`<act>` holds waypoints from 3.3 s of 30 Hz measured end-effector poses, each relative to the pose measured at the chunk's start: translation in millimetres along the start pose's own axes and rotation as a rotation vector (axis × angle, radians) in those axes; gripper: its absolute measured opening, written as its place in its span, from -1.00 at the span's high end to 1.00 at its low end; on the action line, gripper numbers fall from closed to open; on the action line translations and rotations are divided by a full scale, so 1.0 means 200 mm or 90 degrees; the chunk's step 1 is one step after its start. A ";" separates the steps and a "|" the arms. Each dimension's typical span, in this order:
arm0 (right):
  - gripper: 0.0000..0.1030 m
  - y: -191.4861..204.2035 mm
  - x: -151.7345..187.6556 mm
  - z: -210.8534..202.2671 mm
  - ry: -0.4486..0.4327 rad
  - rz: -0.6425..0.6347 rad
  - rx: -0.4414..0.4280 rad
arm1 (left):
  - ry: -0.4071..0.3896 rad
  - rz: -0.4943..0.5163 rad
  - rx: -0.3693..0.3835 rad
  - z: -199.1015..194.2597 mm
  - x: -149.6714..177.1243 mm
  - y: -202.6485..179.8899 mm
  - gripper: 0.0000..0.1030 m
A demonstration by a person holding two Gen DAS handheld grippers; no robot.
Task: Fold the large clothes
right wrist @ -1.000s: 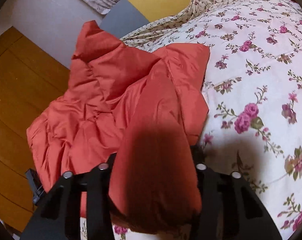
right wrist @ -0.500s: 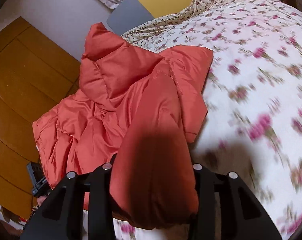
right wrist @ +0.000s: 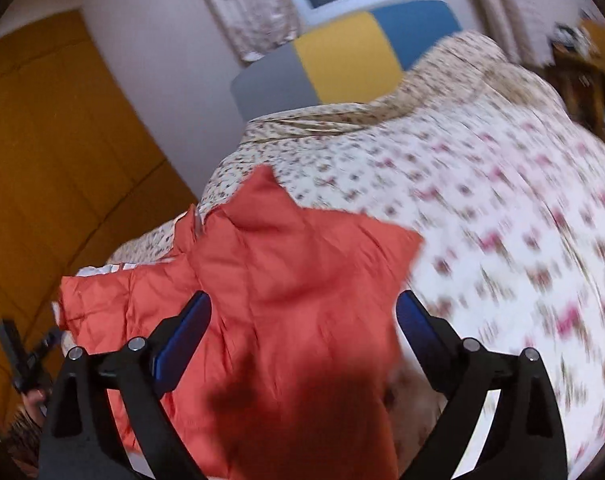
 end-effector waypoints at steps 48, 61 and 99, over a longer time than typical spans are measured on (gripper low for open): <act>0.72 -0.10 -0.52 0.75 -0.087 0.019 0.189 | -0.028 -0.113 -0.182 0.85 -0.53 0.03 0.52; 0.49 -0.30 -0.38 0.98 -0.007 0.078 0.232 | 0.092 -0.129 -0.185 1.16 -0.27 0.11 0.48; 0.02 -0.34 -0.32 1.05 0.035 0.047 0.334 | 0.021 -0.014 -0.130 0.76 -0.39 -0.58 -0.50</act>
Point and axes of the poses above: each gripper's, at about its wrist camera, not at the fingertips, and z roughly the way its jaws point, y to its left, x to its underside, the point moved 10 cm from there along z, roughly the way its jaws point, and after that the axes turned 6 degrees about z, right-handed, at the moved point
